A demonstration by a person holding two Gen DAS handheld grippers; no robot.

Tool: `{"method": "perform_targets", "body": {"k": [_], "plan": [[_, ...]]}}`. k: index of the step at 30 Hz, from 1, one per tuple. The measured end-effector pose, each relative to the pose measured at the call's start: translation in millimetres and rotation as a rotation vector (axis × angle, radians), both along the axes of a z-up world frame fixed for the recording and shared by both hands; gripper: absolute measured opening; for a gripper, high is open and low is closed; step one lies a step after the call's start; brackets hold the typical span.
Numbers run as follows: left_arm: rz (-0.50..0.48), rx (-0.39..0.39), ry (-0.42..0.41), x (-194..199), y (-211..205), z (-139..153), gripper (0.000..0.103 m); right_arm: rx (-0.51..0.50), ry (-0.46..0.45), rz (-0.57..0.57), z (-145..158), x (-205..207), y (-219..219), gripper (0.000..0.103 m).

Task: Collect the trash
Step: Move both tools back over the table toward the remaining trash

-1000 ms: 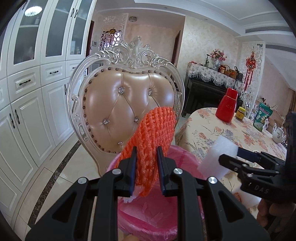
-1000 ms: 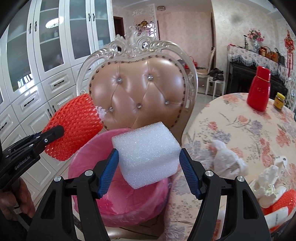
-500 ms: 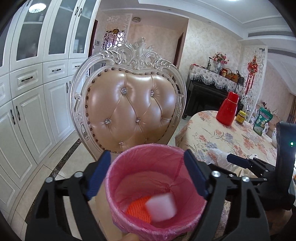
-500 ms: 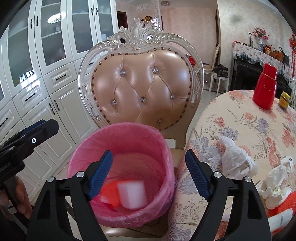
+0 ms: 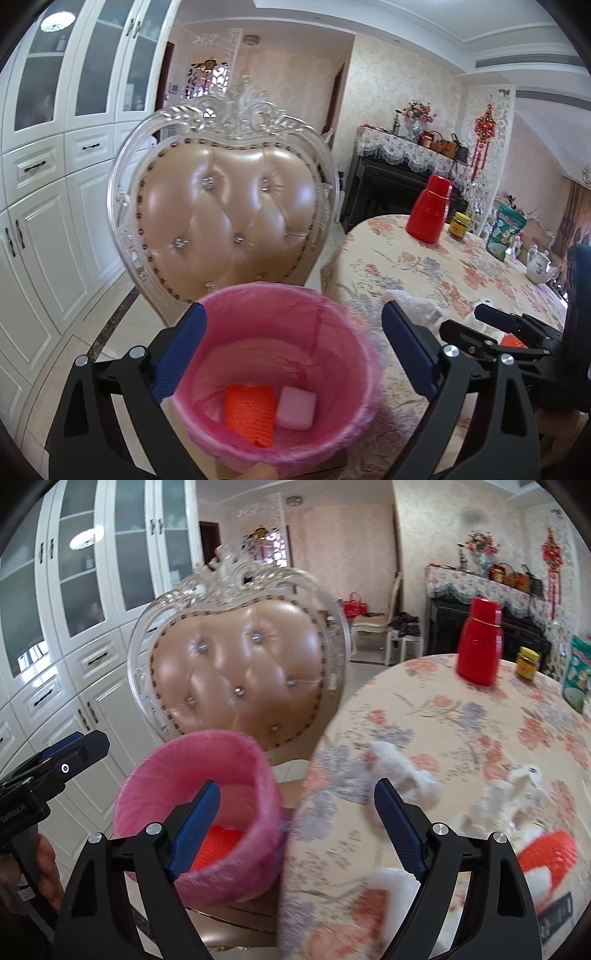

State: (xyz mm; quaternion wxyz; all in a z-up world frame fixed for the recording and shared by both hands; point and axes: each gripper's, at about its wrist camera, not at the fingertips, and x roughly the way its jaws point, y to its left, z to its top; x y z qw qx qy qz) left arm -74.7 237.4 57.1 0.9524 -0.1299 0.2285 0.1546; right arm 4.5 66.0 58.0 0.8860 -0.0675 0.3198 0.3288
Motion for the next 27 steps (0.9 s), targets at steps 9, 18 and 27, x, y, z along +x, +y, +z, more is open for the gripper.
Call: {"method": "perform_targets", "body": {"k": [9,18,27], "plan": [[-0.098,-0.003,0.006,26,-54,2,0.094,0.000,-0.025,-0.127,5,1,-78,0.083],[-0.180,0.002,0.030,44,-106,-3,0.094,-0.005,-0.018,-0.239,1,2,-154,0.085],[-0.260,-0.004,0.079,63,-157,-17,0.094,-0.017,0.004,-0.321,-9,5,-215,0.085]]}}
